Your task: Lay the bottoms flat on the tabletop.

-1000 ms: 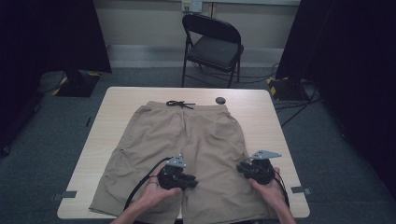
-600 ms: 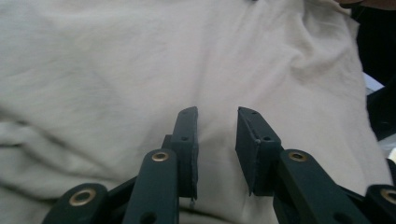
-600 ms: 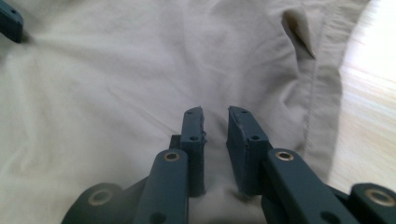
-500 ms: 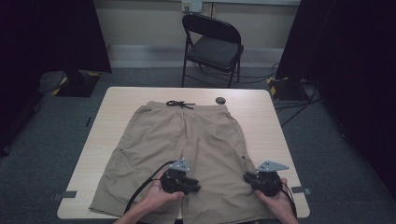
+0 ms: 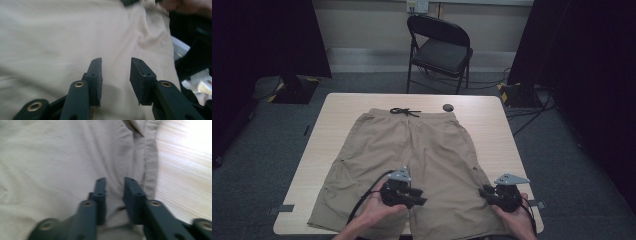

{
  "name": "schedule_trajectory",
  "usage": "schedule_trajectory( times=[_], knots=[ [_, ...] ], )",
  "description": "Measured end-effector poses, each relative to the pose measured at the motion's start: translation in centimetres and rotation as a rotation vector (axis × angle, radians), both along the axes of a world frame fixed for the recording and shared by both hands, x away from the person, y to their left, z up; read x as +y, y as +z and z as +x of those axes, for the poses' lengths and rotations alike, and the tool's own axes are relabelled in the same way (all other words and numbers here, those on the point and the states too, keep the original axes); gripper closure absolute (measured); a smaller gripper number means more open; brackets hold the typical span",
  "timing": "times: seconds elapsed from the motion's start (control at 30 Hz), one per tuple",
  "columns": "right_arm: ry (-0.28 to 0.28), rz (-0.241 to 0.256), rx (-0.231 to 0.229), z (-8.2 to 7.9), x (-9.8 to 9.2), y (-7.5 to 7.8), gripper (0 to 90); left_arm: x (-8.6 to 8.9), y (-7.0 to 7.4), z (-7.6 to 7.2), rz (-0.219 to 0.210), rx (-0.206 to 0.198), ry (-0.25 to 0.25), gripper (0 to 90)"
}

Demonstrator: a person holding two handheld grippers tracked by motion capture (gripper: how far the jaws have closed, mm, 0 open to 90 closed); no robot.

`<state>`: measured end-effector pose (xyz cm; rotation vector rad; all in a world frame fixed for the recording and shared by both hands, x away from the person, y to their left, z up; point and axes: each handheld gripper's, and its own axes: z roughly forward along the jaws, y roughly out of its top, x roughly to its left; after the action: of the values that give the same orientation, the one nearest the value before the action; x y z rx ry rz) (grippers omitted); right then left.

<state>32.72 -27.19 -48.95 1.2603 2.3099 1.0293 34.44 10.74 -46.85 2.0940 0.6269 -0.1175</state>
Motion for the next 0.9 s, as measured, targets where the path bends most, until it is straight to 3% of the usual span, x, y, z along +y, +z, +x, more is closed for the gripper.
schedule_trajectory(
  times=[0.07, 0.13, 0.27, 0.43, 0.5, 0.6, 0.7, 0.87, 0.9],
  knots=[
    [0.003, 0.007, -0.012, -0.1, 0.2, 0.2, 65.0, 2.9, 1.0, 0.6, -0.025, -0.014, 0.06, 61.0],
    [-0.01, 0.028, -0.031, 0.0, 0.2, 0.7, 62.3, 5.9, 1.1, 1.4, -0.011, -0.028, 0.131, 61.1],
    [-0.051, 0.053, -0.06, 0.6, 0.0, 1.6, 58.3, 11.6, 0.3, 2.8, 0.072, -0.043, 0.286, 62.5],
    [-0.075, 0.073, -0.086, 1.9, 0.5, 2.4, 52.9, 16.7, -1.1, 3.4, 0.142, -0.047, 0.413, 60.4],
    [-0.078, 0.075, -0.076, 2.7, 1.1, 2.4, 49.6, 17.8, -1.9, 3.3, 0.177, -0.044, 0.446, 60.3],
    [-0.059, 0.051, -0.068, 3.9, 2.2, 2.0, 47.4, 18.7, -2.6, 2.6, 0.144, -0.056, 0.449, 60.5],
    [-0.049, 0.038, -0.055, 4.6, 3.0, 1.5, 47.1, 18.5, -2.8, 1.6, 0.155, -0.108, 0.45, 59.7],
    [-0.049, -0.044, -0.024, 4.6, 3.0, 0.0, 49.4, 18.1, -2.9, 0.0, 0.155, -0.117, 0.442, 59.6],
    [-0.043, -0.055, -0.034, 4.5, 2.8, -0.2, 49.4, 18.0, -2.9, -0.3, 0.151, -0.119, 0.438, 59.6]
  ],
)
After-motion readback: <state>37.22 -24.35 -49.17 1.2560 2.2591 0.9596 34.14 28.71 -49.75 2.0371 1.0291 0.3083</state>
